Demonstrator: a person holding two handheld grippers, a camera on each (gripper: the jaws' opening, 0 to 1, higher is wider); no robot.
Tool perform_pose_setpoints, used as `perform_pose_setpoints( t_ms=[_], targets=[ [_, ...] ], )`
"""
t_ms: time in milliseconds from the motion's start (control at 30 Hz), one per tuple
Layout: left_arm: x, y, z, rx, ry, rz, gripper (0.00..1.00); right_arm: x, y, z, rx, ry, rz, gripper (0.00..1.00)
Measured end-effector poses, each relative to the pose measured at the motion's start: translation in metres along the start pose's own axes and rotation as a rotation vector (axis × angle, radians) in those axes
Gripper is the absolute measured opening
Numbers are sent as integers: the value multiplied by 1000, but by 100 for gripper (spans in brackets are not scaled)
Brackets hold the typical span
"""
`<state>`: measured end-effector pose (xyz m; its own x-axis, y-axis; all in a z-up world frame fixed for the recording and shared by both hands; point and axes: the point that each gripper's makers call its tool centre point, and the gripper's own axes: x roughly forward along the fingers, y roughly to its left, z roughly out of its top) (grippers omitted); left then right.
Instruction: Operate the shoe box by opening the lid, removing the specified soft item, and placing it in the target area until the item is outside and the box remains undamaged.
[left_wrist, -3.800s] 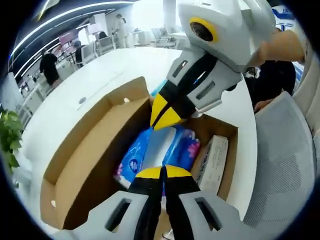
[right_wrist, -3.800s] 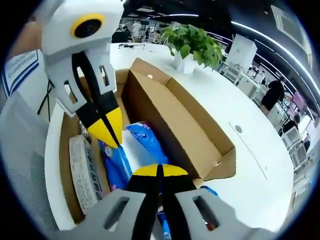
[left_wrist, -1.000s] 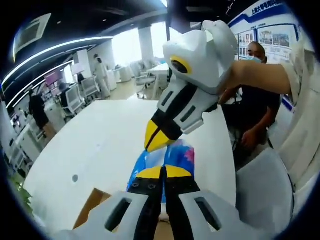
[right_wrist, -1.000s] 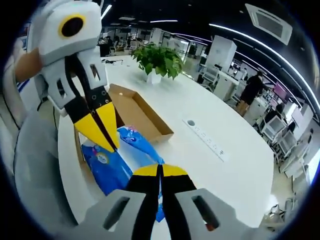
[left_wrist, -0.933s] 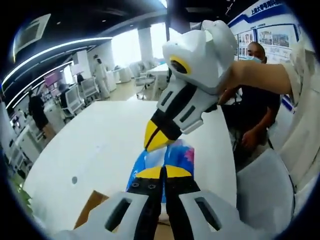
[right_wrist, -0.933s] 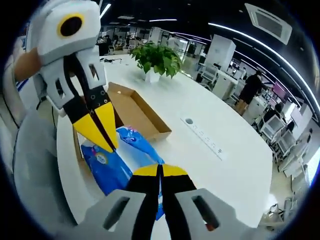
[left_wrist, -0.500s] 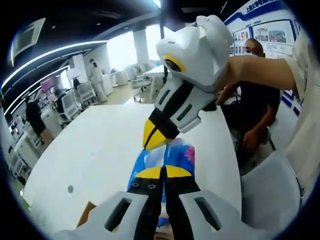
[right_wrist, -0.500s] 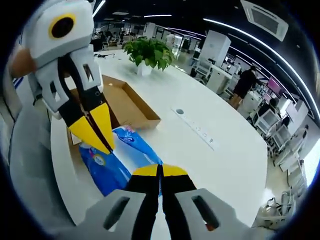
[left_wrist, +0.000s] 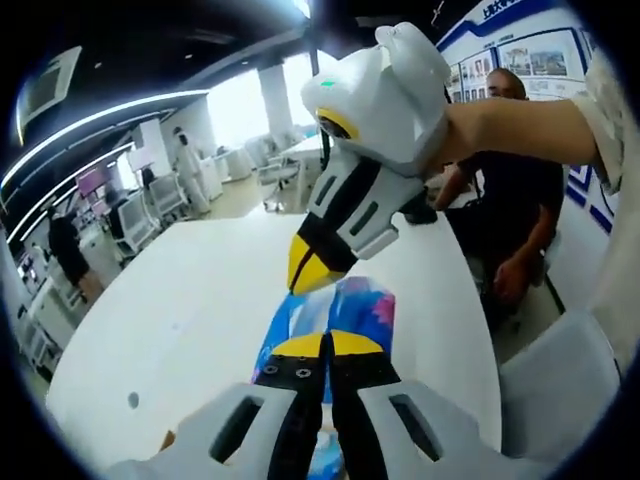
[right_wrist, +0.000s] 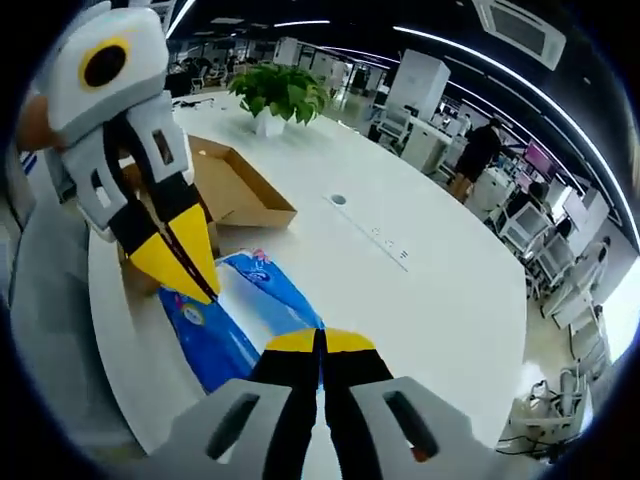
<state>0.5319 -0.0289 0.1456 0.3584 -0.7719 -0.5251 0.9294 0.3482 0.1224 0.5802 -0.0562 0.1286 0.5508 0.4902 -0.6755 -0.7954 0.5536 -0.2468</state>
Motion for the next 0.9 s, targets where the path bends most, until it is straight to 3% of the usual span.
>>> perform_pose_setpoints(
  t_ms=[400, 900],
  targets=[
    [32, -3, 0, 10, -9, -13, 0, 3, -25, -30, -11, 47, -21, 0],
    [64, -2, -5, 13, -5, -51, 0, 7, -45, -54, -39, 103, -30, 0]
  ],
)
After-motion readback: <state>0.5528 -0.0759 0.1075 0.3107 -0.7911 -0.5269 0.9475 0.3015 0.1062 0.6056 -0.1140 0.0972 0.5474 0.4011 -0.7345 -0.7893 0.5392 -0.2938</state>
